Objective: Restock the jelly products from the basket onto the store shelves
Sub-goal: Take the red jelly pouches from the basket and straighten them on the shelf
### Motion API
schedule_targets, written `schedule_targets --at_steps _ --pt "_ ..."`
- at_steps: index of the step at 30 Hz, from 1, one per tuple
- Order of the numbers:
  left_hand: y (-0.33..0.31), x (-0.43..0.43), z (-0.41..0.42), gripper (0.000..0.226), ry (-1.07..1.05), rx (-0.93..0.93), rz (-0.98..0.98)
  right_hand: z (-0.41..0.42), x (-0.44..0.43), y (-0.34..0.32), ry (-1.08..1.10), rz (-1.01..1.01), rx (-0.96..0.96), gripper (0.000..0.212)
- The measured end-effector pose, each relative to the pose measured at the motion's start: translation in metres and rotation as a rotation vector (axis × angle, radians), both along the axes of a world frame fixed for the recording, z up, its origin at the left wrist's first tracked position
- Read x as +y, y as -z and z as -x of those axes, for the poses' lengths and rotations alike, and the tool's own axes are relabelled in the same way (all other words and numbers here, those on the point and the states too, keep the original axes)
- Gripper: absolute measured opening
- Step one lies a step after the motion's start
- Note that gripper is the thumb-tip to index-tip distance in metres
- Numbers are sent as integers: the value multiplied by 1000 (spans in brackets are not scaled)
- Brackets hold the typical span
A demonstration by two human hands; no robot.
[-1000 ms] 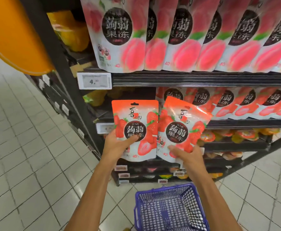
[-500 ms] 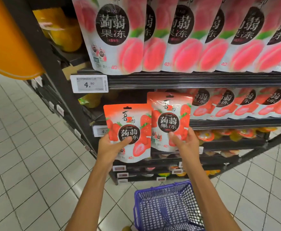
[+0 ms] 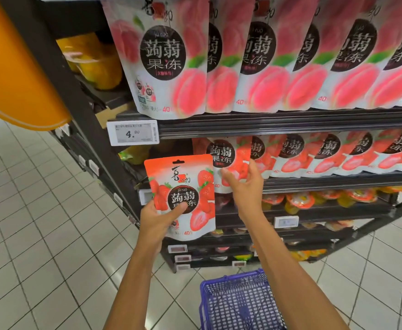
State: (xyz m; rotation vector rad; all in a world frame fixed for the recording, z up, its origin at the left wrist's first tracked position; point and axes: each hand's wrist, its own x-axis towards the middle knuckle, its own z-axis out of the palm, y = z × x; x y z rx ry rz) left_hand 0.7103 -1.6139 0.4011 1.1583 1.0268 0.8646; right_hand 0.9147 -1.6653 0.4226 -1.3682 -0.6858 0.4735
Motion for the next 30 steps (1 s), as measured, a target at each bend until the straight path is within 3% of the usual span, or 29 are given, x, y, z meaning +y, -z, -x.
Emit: schedule_targets --at_steps 6,12,15,19,25,30 --pt "0 2 3 47 -29 1 14 7 17 6 46 25 -33 32" --pt "2 2 4 38 -28 15 7 -2 5 9 -37 118 -221 34" --pt "0 0 1 46 -17 3 0 -5 -8 17 -60 173 -279 35" --pt "-2 -2 0 55 -6 -9 -9 -4 -19 22 96 251 -428 39" --pt "-3 -4 -1 56 -4 -2 -7 -5 -20 23 264 347 -380 20" --pt "-3 -5 0 49 2 2 -14 -1 -8 20 352 357 -375 20"
